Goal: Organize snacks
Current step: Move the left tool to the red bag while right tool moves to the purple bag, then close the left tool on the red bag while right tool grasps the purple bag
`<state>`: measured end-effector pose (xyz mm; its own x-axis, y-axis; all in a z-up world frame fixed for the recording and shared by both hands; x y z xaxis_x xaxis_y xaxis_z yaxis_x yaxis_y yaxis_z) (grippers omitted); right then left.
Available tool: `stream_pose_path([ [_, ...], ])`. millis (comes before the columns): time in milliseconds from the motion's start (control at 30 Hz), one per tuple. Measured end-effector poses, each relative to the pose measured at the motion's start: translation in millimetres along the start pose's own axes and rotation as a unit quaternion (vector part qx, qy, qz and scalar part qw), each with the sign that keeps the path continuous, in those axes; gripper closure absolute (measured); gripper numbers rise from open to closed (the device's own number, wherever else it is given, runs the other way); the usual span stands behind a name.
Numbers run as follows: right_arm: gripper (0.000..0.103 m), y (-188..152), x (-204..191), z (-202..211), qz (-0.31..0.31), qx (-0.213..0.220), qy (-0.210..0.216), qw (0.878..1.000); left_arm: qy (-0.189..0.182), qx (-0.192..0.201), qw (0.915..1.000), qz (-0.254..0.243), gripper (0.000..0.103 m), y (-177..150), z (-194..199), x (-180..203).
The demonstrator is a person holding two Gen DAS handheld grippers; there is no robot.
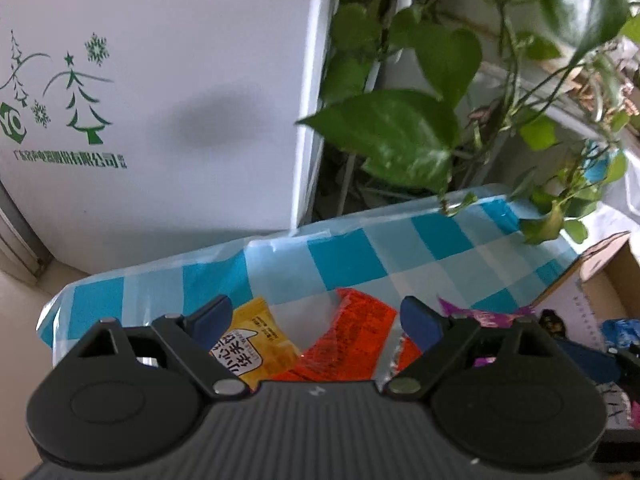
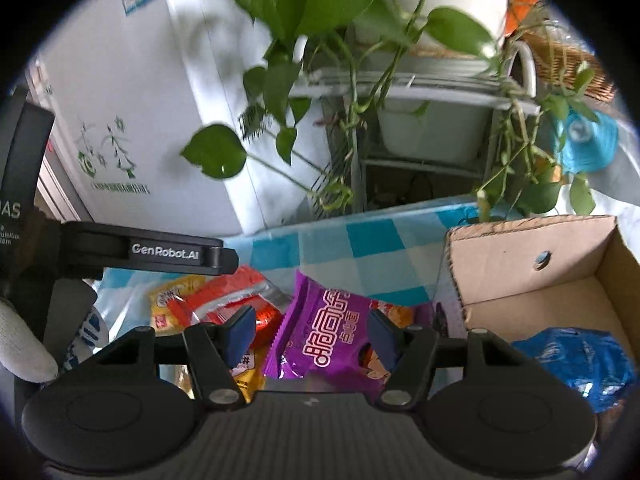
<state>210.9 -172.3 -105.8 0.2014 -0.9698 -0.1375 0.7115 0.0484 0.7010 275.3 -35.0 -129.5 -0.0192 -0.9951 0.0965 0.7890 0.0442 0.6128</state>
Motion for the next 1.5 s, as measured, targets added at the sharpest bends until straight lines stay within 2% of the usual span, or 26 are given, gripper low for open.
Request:
stream_pose_path([
  [267, 0.034, -10.2, 3.1, -25.5, 0.009, -0.019, -0.029, 0.999, 0.011, -0.017, 0.9997, -0.01, 0.012, -8.5, -19.5, 4.6],
  [367, 0.031, -11.6, 4.1, -30.5, 0.012, -0.014, -0.035, 0.999, 0.014, -0.017, 0.9997, -0.011, 0.011, -11.8, -20.7, 4.1],
  [633, 0.029, -21.7, -7.6, -24.1, 0.017, -0.036, 0.002, 0.999, 0.01, -0.039, 0.999, -0.021, 0.004, -27.1, -10.9, -8.1],
  [833, 0.027, -33.5, -24.6, -12.6, 0.032, -0.046, 0.027, 0.998, 0.004, -0.052, 0.9982, -0.028, 0.004, -40.2, 3.8, -22.5],
  [933, 0.028, -53.3, -40.3, -14.7, 0.005, -0.096, 0.083, 0.992, -0.003, -0.062, 0.9977, -0.028, 0.004, -49.2, 11.1, -27.7],
  [967, 0.028, -58.4, -44.7, -15.2, 0.008, -0.1, 0.085, 0.991, -0.005, -0.066, 0.9973, -0.031, 0.004, -52.5, 14.3, -29.3],
  [1033, 0.028, -66.6, -58.1, -11.2, 0.062, -0.1, 0.075, 0.99, -0.005, -0.075, 0.9964, -0.039, 0.004, -58.4, 21.1, -33.3],
  [1100, 0.029, -69.9, -68.4, -3.9, 0.089, -0.103, 0.084, 0.987, -0.003, -0.082, 0.9956, -0.045, 0.004, -63.7, 29.2, -38.3],
  [1233, 0.029, -60.0, -69.0, 14.2, 0.093, -0.089, 0.089, 0.988, 0.003, -0.085, 0.9946, -0.061, 0.006, -71.8, 44.7, -45.3],
  [1333, 0.028, -42.8, -57.4, 23.6, 0.114, -0.067, 0.077, 0.988, -0.006, -0.069, 0.9954, -0.066, 0.007, -71.3, 58.3, -45.7],
  [1400, 0.025, -29.8, -44.4, 22.6, 0.116, -0.048, 0.055, 0.991, -0.022, -0.056, 0.9955, -0.073, 0.007, -68.4, 66.4, -41.3],
  [1500, 0.022, -16.9, -25.4, 6.3, 0.119, -0.038, 0.026, 0.992, -0.067, -0.049, 0.9919, -0.096, 0.007, -66.5, 72.1, -26.2],
])
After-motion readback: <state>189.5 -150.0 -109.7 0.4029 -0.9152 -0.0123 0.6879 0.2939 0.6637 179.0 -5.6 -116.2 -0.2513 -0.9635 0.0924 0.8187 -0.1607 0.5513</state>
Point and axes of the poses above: each gripper's, at about its wrist camera, not at the fingertips, and z roughly against the way its jaws point, x to its right, y to its top, the point moved 10 cm from there along -z, roughly the way its jaws point, and after that the axes turned 1 degree about z, right-handed, at the moved point
